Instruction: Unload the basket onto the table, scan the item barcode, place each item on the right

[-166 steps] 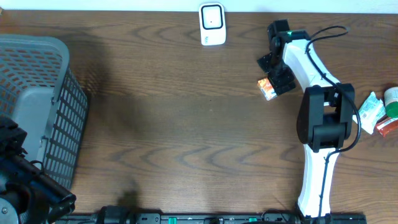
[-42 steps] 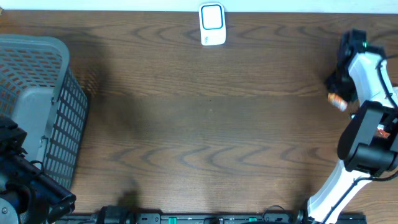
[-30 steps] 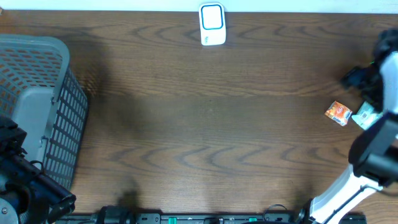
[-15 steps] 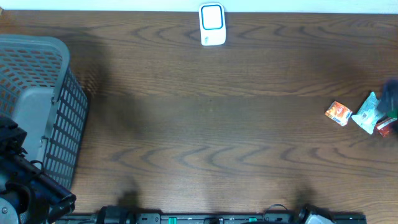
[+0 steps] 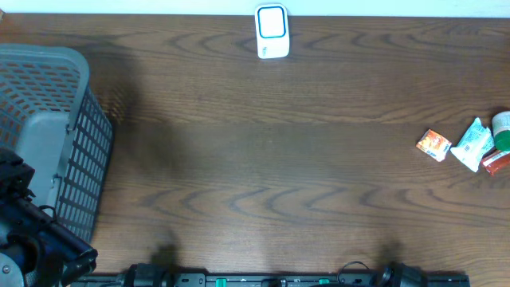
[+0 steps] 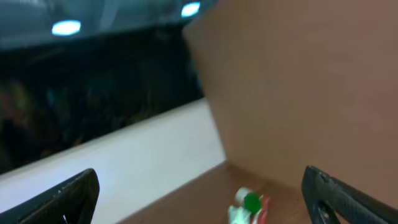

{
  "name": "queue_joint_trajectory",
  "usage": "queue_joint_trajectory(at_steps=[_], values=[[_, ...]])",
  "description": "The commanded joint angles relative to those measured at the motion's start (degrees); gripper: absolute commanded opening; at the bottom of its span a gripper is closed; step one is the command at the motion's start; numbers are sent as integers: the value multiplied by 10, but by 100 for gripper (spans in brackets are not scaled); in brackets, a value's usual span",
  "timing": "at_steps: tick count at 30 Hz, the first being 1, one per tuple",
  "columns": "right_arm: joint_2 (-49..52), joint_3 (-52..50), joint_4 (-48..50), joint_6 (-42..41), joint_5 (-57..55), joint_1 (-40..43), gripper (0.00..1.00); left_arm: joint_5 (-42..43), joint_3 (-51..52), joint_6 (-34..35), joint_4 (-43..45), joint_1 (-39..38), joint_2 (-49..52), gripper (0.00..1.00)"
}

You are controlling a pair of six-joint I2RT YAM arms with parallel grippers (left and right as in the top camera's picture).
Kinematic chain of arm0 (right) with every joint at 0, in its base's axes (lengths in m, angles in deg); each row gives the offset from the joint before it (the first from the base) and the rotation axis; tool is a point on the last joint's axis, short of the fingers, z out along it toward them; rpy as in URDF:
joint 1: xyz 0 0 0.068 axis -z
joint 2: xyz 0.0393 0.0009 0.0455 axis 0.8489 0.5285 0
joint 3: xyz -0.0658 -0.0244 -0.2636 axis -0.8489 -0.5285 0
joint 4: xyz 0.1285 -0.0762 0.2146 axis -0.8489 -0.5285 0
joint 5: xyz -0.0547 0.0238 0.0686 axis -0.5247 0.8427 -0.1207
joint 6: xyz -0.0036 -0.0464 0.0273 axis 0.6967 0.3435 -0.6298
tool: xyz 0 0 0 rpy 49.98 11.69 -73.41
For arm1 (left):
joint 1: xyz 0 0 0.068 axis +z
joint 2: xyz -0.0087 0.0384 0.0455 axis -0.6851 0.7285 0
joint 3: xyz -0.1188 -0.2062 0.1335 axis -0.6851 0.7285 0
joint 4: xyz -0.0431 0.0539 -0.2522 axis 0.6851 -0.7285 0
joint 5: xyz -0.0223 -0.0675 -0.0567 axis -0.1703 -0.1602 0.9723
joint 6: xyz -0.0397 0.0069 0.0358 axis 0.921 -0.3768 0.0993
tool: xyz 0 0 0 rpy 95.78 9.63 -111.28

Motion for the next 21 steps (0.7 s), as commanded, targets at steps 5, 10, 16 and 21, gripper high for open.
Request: queue_joint_trajectory(at_steps=[5, 10, 16, 21], values=[[-68, -7, -28, 119, 25, -11, 99, -2, 1, 2, 2, -1, -1, 61], [-75, -13, -25, 165, 110, -47, 99, -2, 1, 2, 2, -1, -1, 61], [-78, -58, 2, 154, 123, -159, 99, -2, 1, 2, 2, -1, -1, 61], [-97, -191, 139, 166, 115, -212, 99, -2, 1, 2, 2, -1, -1, 61]])
